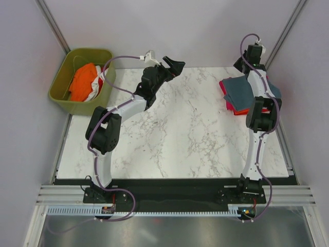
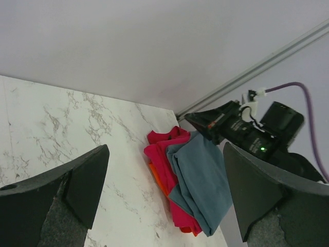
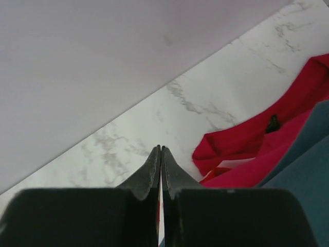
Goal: Fold and stack the t-shirts
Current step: Neatly place the folded tshirt to the corner
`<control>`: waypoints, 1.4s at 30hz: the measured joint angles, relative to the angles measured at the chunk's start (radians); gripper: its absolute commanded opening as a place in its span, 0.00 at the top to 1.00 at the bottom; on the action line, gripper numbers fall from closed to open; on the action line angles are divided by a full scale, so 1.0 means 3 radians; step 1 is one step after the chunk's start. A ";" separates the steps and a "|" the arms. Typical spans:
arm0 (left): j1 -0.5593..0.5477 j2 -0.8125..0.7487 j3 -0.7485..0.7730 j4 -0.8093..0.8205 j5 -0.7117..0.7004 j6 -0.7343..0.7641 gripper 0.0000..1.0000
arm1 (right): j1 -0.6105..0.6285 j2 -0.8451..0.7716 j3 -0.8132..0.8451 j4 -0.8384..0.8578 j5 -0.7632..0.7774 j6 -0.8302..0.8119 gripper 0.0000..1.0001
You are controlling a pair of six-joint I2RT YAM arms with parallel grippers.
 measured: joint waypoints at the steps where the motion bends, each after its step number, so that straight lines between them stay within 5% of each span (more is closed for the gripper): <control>1: 0.0000 0.0001 0.0000 -0.0006 0.0004 0.0000 0.01 | 0.0013 0.0108 0.0075 -0.0050 0.0083 -0.0038 0.94; 14: 0.0001 0.0028 0.0020 -0.0034 0.0104 -0.0001 0.02 | 0.0028 0.0638 0.0575 -0.0079 0.0605 -0.0622 0.96; 26: 0.0001 0.0136 0.0108 -0.0066 0.0184 -0.0053 0.03 | 0.0029 0.0690 0.0543 -0.0402 0.0637 -0.0470 1.00; 34: 0.0003 0.0136 0.0117 -0.0071 0.0183 -0.0055 0.03 | 0.0028 0.0579 0.0237 -0.0610 0.0608 0.0144 1.00; 42: 0.0003 0.0136 0.0117 -0.0072 0.0183 -0.0055 0.03 | -0.0022 0.0036 -0.0514 -0.0744 0.0786 0.1316 1.00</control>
